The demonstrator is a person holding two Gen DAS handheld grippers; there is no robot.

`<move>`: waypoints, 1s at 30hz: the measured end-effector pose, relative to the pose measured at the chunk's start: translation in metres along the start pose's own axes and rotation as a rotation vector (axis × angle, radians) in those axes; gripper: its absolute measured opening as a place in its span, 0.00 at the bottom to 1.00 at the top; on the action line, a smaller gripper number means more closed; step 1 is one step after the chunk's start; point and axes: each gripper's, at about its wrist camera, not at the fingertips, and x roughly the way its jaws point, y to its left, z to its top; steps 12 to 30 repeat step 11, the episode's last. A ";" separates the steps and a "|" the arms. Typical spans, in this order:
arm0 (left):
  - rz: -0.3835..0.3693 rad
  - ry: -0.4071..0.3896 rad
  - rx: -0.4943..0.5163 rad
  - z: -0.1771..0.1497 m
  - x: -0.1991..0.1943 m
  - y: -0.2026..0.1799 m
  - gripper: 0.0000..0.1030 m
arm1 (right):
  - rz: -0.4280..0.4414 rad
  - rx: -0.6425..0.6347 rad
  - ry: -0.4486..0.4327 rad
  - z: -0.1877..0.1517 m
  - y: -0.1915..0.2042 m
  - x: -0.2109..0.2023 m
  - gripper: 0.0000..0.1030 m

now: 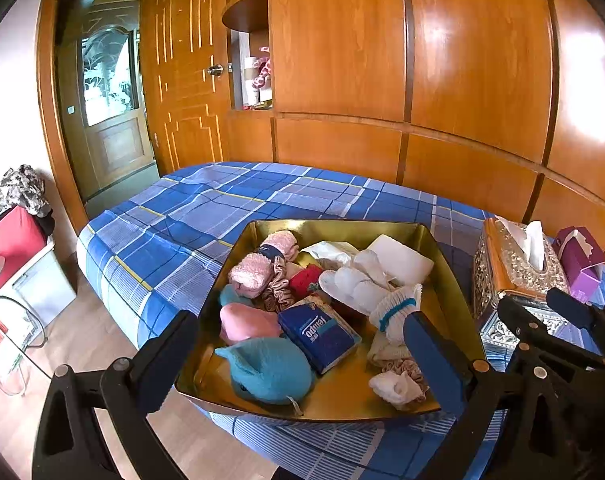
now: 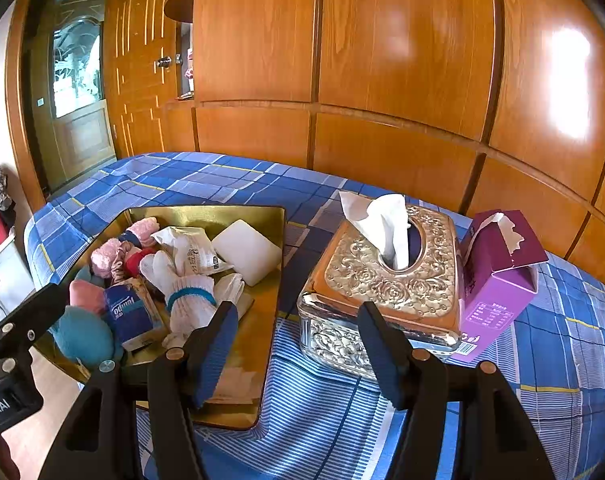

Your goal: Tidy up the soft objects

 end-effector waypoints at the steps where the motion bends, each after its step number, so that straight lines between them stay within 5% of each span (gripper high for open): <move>1: -0.003 0.001 -0.002 0.000 0.000 0.000 1.00 | -0.002 -0.001 0.000 0.000 0.000 0.000 0.61; 30: -0.010 -0.019 -0.009 -0.002 -0.004 0.001 1.00 | 0.001 -0.001 -0.012 0.000 -0.002 -0.004 0.61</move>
